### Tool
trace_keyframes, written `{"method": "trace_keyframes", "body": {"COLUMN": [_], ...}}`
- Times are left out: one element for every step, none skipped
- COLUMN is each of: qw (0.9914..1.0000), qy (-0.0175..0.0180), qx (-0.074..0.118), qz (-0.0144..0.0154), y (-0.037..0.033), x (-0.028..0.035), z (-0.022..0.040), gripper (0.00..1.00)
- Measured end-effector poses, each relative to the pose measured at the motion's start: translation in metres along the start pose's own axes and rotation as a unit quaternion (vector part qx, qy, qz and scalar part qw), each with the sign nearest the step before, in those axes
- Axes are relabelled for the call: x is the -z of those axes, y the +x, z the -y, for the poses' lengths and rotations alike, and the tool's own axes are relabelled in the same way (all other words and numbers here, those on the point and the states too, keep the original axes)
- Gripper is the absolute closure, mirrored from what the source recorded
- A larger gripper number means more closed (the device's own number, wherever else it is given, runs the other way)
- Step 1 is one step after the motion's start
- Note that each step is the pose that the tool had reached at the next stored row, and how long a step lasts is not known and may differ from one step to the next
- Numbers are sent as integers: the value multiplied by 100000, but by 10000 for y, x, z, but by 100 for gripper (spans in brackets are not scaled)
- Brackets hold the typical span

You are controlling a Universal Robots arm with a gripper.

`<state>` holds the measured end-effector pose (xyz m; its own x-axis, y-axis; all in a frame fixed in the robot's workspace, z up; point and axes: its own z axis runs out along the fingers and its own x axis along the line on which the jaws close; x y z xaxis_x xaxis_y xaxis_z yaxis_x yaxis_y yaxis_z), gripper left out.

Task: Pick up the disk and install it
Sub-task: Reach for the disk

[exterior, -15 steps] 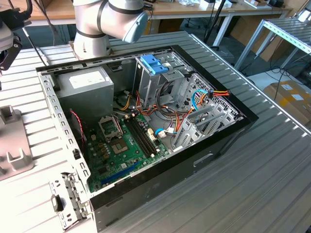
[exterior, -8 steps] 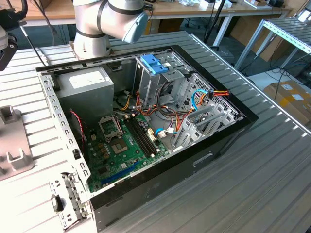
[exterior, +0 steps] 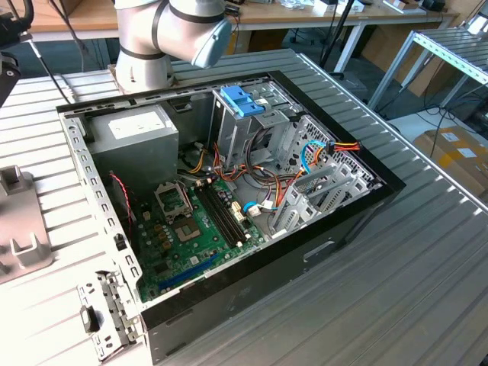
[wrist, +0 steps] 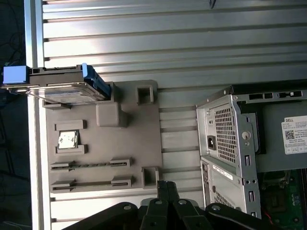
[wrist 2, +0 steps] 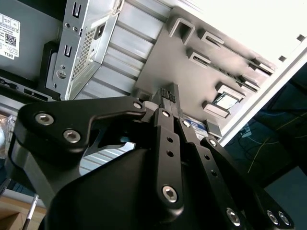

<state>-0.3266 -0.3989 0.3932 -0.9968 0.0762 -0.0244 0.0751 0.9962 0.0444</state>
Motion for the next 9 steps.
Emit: {"method": "trace_keyframes", "body": {"qw": [100000,100000,100000,100000,100000,100000,100000,100000,100000], "qy": [1,-1,-3,-3,-5,-8,-8,-16,-14], "qx": [1,1,0,1,4,2,2,2,-1], "qz": [1,1,2,1,0,2,1,2,1], "y": [7,19,27,33,40,51,63,78,85], "x": [0,1,1,1,1,1,2,2,2], "z": [1,1,2,3,3,4,5,6,6], "gripper": [89,89,89,89,89,89,89,89,89]}}
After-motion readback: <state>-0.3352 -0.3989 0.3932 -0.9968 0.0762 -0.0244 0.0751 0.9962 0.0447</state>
